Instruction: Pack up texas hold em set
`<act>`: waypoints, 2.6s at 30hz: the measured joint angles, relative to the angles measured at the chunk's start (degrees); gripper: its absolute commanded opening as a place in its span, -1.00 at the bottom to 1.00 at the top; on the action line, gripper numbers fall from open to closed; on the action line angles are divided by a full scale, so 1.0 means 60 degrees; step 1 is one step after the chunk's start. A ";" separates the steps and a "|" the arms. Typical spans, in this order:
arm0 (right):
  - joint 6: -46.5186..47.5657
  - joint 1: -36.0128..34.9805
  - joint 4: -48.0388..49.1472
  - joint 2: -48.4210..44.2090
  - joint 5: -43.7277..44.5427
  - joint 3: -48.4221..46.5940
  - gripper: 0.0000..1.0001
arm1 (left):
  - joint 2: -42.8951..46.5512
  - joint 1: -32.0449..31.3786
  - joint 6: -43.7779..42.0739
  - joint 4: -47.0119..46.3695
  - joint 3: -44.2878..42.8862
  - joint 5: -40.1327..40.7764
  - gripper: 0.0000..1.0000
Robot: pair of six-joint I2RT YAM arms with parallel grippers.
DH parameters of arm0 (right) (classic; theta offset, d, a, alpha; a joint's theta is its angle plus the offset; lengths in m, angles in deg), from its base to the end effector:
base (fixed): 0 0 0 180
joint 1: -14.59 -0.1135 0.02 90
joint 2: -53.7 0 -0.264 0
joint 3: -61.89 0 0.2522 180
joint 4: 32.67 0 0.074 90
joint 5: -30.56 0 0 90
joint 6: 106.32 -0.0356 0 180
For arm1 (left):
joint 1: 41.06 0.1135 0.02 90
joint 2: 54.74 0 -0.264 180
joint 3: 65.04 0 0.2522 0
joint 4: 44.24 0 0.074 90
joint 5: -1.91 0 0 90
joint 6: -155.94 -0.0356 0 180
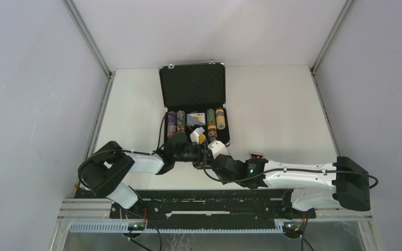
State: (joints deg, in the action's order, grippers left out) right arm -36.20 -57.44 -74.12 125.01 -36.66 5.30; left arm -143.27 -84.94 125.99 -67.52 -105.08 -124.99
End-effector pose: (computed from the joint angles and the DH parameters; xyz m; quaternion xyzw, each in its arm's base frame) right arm 0.0868 0.2229 0.2108 -0.3606 0.8677 0.0737 0.3341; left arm 0.1820 -0.2047 0.1449 0.0552 0.8169 -0.5649 0.1027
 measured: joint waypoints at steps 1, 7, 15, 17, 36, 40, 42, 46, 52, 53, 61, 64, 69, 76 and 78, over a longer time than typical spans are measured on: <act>0.0011 0.0000 0.0000 0.0015 0.0000 0.0000 -0.12 | 0.0000 -0.0015 0.0000 -0.0029 0.0000 -0.0036 0.35; 0.0044 0.0007 0.0000 0.0029 0.0000 0.0000 -0.13 | -0.0004 -0.0062 -0.0004 -0.0084 0.0000 -0.0291 0.27; 0.0084 0.0033 -0.0022 0.0029 -0.0062 0.0000 -0.12 | -0.0379 -0.0171 0.0018 -0.0492 0.0000 -0.0674 0.22; 0.0091 0.0033 -0.0040 0.0029 -0.0127 0.0000 -0.12 | -0.0470 -0.0219 0.0033 -0.0554 0.0000 -0.0685 0.21; 0.0098 0.0033 -0.0280 0.0025 -0.0295 0.0000 -0.13 | -0.1045 -0.0481 0.0306 -0.1293 -0.0087 -0.0812 -0.13; 0.0098 0.0033 -0.0288 0.0025 -0.0295 0.0000 -0.12 | -0.1078 -0.0499 0.0335 -0.1359 -0.0087 -0.0823 -0.20; 0.0098 0.0033 -0.0288 0.0022 -0.0291 0.0000 -0.13 | -0.1122 -0.0506 0.0342 -0.1377 -0.0087 -0.0823 -0.24; 0.0098 0.0033 -0.0310 -0.0015 -0.0317 0.0000 -0.13 | -0.1180 -0.0543 0.0346 -0.1399 -0.0087 -0.0820 -0.32; 0.0102 0.0022 -0.0437 -0.0098 -0.0335 0.0000 -0.13 | -0.1326 -0.0670 0.0346 -0.1453 -0.0186 -0.0820 -0.51; 0.0102 0.0022 -0.0474 -0.0109 -0.0335 0.0000 -0.13 | -0.1373 -0.0707 0.0335 -0.1453 -0.0229 -0.0816 -0.65; 0.0095 -0.0018 -0.0605 -0.0208 -0.0550 0.0000 -0.12 | -0.1555 -0.1005 0.0310 -0.1479 -0.0463 -0.0798 -1.00; 0.0087 -0.0018 -0.0616 -0.0211 -0.0532 0.0000 -0.12 | -0.1555 -0.1016 0.0306 -0.1479 -0.0463 -0.0758 -1.00; -0.0076 0.0138 -0.0576 -0.0357 -0.0331 0.0004 0.00 | -0.1188 -0.1035 -0.0157 -0.0852 -0.0463 -0.0168 -0.48; -0.0685 0.2069 0.0270 -0.0991 0.0444 0.0419 0.40 | 0.1632 -0.1045 -0.2233 0.2918 -0.0601 0.3461 0.61; -0.0597 0.2863 0.0820 -0.0973 0.0182 0.0583 0.47 | 0.2295 -0.1038 -0.2801 0.3781 -0.0663 0.4484 0.78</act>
State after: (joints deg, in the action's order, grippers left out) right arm -39.79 -40.26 -69.20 119.17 -35.56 8.80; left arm -129.50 -91.17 109.19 -44.83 -109.06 -98.09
